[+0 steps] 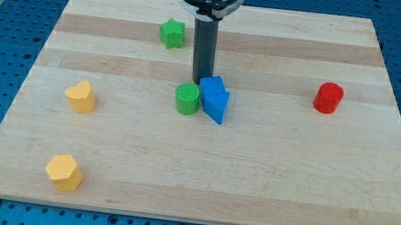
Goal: Move the blue cube to the left of the red circle
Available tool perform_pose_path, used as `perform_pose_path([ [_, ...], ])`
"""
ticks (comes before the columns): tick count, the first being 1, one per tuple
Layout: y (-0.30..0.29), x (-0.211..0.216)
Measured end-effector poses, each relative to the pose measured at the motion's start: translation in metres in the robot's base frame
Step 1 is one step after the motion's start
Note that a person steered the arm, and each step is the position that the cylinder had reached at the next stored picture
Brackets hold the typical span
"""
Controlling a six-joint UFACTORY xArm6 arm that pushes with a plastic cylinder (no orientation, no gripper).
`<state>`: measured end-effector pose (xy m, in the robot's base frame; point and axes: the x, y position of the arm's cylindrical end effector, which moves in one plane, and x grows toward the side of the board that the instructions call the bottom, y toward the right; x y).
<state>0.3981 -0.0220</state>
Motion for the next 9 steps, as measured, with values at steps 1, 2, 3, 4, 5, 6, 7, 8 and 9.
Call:
perform_pose_path([
  [1,-0.047,-0.006],
  [2,-0.055,0.015],
  [3,-0.048,0.030],
  [4,-0.017,0.030],
  [5,0.046,0.030],
  [6,0.113,0.030],
  [7,0.094,0.037],
  [8,0.127,0.051],
  [9,0.159,0.091],
])
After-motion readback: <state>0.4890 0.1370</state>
